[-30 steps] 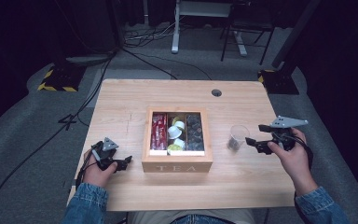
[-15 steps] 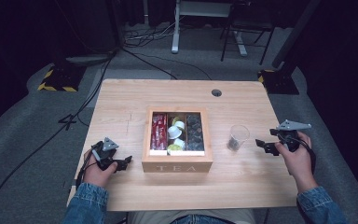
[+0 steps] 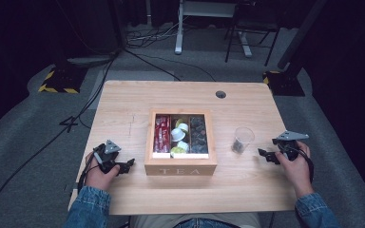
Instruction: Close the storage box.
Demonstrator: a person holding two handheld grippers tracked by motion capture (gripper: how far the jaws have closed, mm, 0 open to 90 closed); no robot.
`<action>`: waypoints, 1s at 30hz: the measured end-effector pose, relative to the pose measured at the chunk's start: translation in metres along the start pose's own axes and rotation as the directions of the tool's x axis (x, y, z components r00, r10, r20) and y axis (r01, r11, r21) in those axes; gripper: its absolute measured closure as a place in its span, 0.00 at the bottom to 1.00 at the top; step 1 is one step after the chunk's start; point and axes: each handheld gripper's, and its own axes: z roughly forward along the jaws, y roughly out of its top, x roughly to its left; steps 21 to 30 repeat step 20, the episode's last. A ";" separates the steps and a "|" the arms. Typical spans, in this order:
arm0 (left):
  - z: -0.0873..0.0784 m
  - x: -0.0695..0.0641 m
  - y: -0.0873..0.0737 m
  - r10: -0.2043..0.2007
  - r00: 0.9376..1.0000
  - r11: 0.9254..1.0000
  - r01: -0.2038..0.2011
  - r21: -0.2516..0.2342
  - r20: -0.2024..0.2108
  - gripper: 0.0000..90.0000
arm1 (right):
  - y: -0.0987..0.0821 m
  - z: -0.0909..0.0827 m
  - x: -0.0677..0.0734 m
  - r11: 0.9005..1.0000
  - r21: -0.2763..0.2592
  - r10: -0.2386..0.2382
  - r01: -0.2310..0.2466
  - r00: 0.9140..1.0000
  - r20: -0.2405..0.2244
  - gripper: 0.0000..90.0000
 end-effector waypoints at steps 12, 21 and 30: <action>0.000 0.000 0.000 -0.002 1.000 1.000 0.002 -0.003 -0.001 0.19 | -0.015 0.009 0.007 0.999 -0.012 0.050 -0.050 0.999 -0.021 0.16; 0.001 0.000 0.000 -0.003 1.000 1.000 0.003 -0.004 -0.002 0.19 | -0.016 0.008 0.008 0.998 -0.012 0.053 -0.054 0.998 -0.015 0.16; 0.001 0.000 0.000 -0.003 1.000 1.000 0.003 -0.004 -0.002 0.19 | -0.016 0.008 0.008 0.998 -0.012 0.053 -0.054 0.998 -0.015 0.16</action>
